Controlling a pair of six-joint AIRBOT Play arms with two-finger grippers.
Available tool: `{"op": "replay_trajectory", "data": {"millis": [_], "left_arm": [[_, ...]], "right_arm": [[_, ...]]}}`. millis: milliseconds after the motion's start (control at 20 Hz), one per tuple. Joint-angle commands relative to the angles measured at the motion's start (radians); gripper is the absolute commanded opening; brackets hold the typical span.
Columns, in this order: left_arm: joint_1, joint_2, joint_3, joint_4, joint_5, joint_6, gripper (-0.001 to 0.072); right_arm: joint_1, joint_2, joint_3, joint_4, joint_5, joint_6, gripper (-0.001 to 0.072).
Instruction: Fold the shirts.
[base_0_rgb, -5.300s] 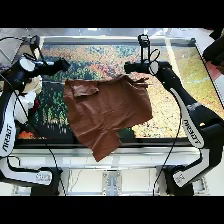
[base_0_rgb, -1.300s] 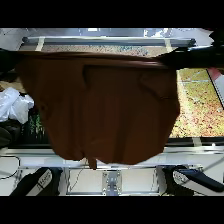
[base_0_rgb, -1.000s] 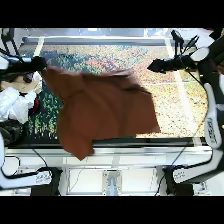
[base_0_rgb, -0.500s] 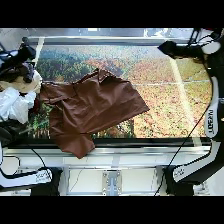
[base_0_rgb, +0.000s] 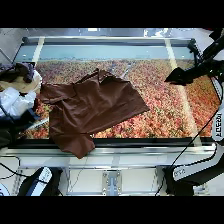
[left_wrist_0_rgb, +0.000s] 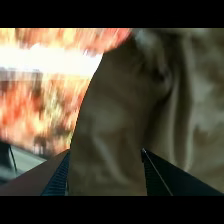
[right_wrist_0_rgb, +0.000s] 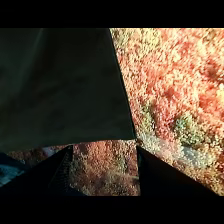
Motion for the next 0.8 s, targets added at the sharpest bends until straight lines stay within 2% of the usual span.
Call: {"op": "replay_trajectory", "data": {"millis": [0, 200, 500, 600, 650, 750], "left_arm": [[0.027, 0.053, -0.229, -0.009, -0.049, 0.018, 0.0491], [0.026, -0.036, -0.244, -0.018, 0.070, 0.045, 0.0490], [0.026, -0.224, -0.244, -0.240, 0.124, 0.225, 0.0481], [0.026, -0.246, -0.244, -0.293, 0.134, 0.264, 0.0380], [0.026, -0.248, -0.244, -0.301, 0.134, 0.270, 0.0303], [0.026, -0.247, -0.244, -0.306, 0.125, 0.296, 0.0014]], "right_arm": [[0.033, 0.002, -0.157, 0.023, -0.029, -0.045, 0.0441], [0.050, 0.003, -0.194, 0.033, -0.077, -0.069, 0.0441], [0.050, 0.034, -0.193, 0.074, -0.078, -0.069, 0.0441], [0.050, 0.065, -0.193, 0.072, -0.078, -0.069, 0.0440], [0.050, 0.081, -0.193, 0.065, -0.078, -0.069, 0.0440], [0.050, 0.098, -0.198, 0.019, -0.077, -0.069, 0.0438]]}}
